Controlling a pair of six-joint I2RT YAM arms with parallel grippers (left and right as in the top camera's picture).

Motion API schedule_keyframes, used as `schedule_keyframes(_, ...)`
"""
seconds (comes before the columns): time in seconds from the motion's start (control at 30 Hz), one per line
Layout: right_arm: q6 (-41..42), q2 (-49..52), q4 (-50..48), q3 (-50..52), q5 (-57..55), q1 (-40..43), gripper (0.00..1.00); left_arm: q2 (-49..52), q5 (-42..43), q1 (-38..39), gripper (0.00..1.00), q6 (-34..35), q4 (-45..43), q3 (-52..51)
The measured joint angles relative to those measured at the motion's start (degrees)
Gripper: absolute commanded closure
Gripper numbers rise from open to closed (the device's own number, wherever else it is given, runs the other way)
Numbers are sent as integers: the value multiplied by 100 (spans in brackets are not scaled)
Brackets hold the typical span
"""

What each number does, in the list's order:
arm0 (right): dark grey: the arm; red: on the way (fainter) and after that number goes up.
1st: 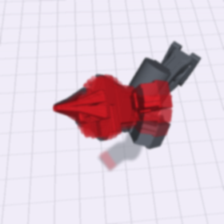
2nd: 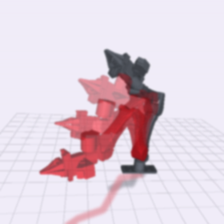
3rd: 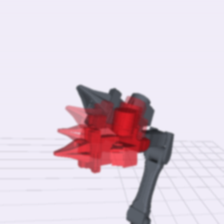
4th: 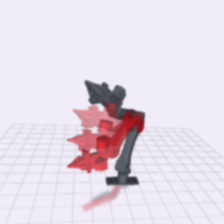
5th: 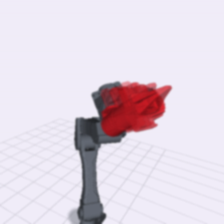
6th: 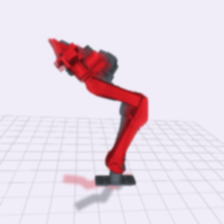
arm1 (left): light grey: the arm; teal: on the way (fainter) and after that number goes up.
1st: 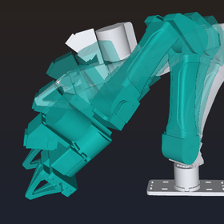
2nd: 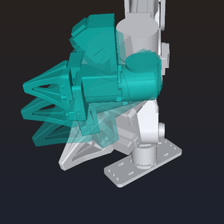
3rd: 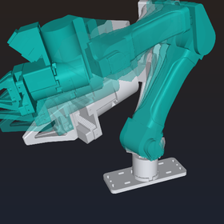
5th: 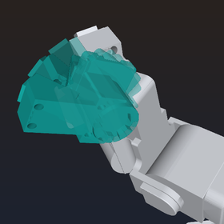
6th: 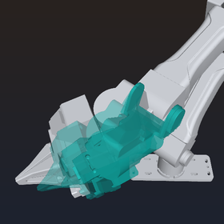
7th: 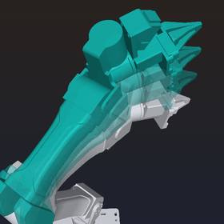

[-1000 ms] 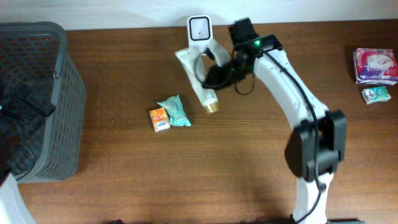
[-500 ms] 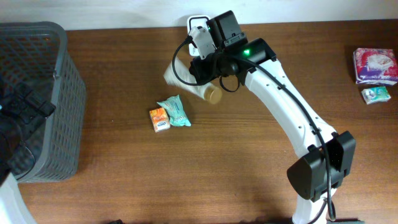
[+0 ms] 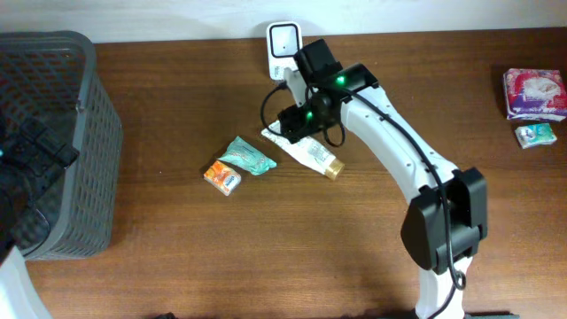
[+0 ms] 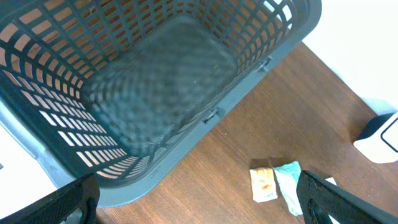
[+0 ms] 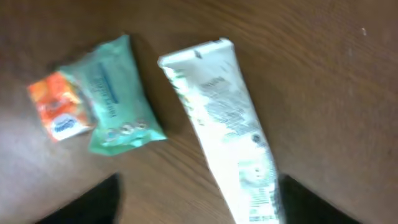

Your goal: Scan the item barcode

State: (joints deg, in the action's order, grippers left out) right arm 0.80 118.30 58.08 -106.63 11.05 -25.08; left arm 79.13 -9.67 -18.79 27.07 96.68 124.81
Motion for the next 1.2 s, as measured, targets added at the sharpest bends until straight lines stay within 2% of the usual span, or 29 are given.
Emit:
schedule_keyframes(0.07,2,153,50,68,-57,85,12,0,-2,0,1,0,0,0)
schedule_keyframes(0.2,11,409,83,79,-68,116,24,0,-2,0,1,0,0,0)
schedule_keyframes(0.3,-4,651,87,79,111,223,24,0,-2,0,1,0,0,0)
schedule_keyframes(0.43,-245,1093,264,79,968,765,25,0,-2,0,1,0,-2,0)
schedule_keyframes(0.47,-378,1224,354,81,1169,876,30,0,0,0,1,0,0,0)
schedule_keyframes(0.5,-492,1357,433,83,1320,951,43,0,0,0,1,0,0,0)
schedule_keyframes(0.6,-697,1528,522,94,1606,955,92,0,-2,0,1,0,0,0)
schedule_keyframes(0.63,-732,1550,531,94,1742,949,96,0,-2,0,1,0,-2,0)
schedule_keyframes(0.83,-538,1547,601,92,2210,929,96,0,0,0,1,0,-2,0)
schedule_keyframes(0.93,-37,1482,529,90,1989,903,96,0,0,0,1,0,-2,0)
schedule_keyframes(1.0,575,1268,431,90,1322,807,96,0,-2,0,1,0,0,0)
schedule_keyframes(1.1,1759,820,466,90,-422,577,96,0,-2,0,1,0,0,0)
schedule_keyframes(1.2,2304,691,472,90,-1469,308,96,0,-2,0,1,0,-2,0)
